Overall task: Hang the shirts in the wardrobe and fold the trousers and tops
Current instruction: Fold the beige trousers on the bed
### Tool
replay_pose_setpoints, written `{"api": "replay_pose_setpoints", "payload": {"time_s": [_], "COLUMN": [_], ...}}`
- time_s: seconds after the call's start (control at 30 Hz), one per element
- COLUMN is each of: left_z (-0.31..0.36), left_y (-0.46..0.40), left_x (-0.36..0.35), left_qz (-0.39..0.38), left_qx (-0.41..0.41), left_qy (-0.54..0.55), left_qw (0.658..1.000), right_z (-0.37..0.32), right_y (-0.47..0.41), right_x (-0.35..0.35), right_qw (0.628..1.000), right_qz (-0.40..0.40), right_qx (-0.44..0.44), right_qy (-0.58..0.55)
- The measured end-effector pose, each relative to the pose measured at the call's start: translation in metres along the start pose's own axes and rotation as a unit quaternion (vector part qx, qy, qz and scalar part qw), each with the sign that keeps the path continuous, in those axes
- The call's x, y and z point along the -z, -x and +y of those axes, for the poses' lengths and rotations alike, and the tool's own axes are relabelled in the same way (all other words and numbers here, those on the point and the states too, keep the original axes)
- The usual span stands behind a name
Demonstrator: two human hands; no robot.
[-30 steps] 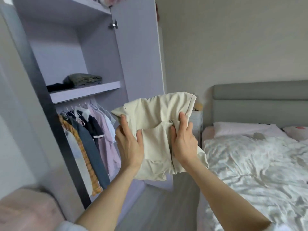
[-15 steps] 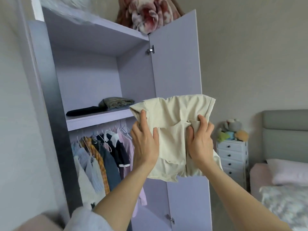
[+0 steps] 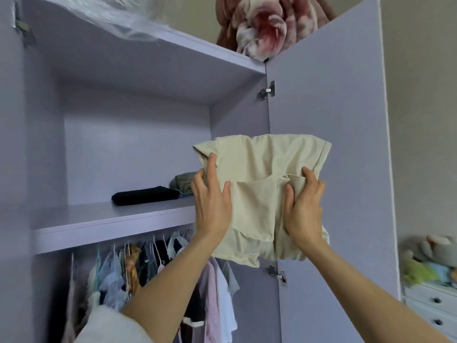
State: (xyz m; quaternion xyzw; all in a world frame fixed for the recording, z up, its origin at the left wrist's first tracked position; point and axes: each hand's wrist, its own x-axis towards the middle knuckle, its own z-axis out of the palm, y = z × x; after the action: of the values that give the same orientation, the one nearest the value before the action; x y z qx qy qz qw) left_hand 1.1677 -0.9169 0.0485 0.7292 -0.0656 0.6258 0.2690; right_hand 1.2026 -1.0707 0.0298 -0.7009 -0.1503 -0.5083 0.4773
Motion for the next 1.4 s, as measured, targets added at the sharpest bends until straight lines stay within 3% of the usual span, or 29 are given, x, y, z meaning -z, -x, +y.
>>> {"api": "replay_pose_setpoints", "payload": {"time_s": [0.43,0.73,0.9,1.07,1.27,1.4], "left_z": [-0.205,-0.346,-0.407,-0.456,-0.490,-0.510], "left_y": [-0.123,-0.212,-0.242,-0.265,-0.277,-0.274], "left_x": [0.024,0.096,0.124,0.127,0.118,0.117], "left_qz": [0.090,0.095,0.031,-0.065,-0.154,-0.208], "left_qx": [-0.022,0.008,0.100,0.207,0.218,0.219], "left_qy": [-0.088,-0.283,-0.444,-0.578,-0.693,-0.705], "left_qw": [0.992,0.954,0.890,0.787,0.670,0.642], "right_z": [-0.053,-0.130,-0.158,-0.176,-0.193,-0.182], "right_y": [-0.054,-0.060,-0.048,-0.046,-0.021,-0.012], "right_x": [-0.251,-0.443,-0.538,-0.622,-0.688,-0.713], "right_qw": [0.988,0.956,0.919,0.836,0.759,0.740], "right_qz": [-0.043,-0.137,-0.274,-0.455,-0.587,-0.631], "right_qx": [0.083,0.110,0.090,0.024,0.025,0.011], "right_qy": [-0.126,-0.236,-0.270,-0.305,-0.280,-0.234]}}
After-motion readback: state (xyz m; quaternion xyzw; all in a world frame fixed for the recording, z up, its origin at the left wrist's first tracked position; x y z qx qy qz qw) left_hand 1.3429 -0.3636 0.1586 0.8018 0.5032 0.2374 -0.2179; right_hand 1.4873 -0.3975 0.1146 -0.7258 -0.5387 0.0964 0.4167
